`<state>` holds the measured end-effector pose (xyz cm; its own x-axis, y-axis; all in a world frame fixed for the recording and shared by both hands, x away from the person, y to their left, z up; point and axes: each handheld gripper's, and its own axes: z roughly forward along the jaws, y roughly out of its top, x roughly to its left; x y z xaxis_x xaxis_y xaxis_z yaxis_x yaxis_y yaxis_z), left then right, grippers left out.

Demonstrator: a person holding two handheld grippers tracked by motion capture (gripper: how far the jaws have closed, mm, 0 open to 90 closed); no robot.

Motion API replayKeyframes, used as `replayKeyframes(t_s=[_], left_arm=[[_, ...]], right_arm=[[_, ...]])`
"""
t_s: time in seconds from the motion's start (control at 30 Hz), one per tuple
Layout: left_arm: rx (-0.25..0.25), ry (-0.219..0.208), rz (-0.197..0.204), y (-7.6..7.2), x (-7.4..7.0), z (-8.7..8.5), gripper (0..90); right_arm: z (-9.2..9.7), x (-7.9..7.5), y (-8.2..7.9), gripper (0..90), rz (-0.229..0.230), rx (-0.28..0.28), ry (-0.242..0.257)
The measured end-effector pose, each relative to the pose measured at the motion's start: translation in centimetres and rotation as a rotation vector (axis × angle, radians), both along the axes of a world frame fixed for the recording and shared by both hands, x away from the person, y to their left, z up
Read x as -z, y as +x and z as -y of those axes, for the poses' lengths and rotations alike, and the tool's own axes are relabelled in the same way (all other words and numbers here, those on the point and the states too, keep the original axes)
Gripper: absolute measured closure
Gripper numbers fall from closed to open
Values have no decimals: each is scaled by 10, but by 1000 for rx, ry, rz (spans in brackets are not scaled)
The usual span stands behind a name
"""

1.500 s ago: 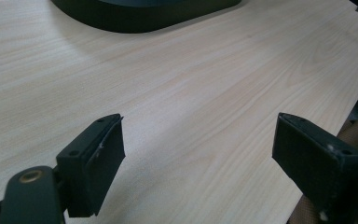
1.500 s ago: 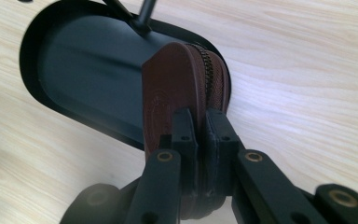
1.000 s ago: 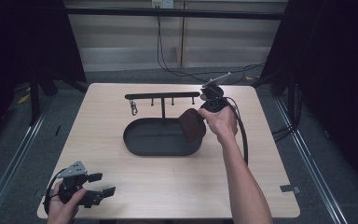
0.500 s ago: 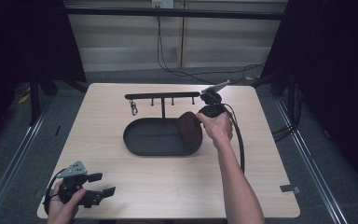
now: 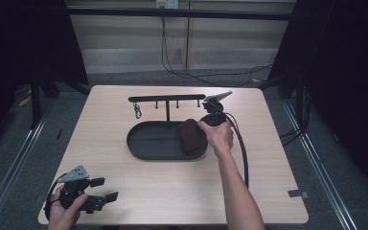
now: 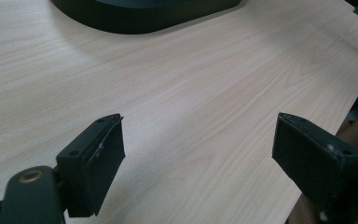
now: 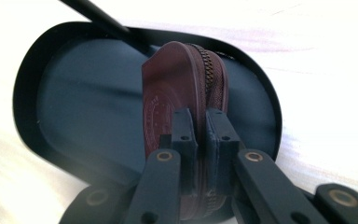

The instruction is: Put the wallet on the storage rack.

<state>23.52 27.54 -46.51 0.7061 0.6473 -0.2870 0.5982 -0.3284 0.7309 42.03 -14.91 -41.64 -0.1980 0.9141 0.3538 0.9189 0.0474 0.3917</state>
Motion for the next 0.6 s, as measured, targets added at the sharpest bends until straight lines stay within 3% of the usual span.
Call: replayKeyframes(t_s=[0.37,0.6], left_arm=[[0,1,-3,0,1,1,166],[5,1,-4,0,0,1,165]], right_arm=[[1,12,0,814,8,17,10],[5,14,0,788,2,26,-18]])
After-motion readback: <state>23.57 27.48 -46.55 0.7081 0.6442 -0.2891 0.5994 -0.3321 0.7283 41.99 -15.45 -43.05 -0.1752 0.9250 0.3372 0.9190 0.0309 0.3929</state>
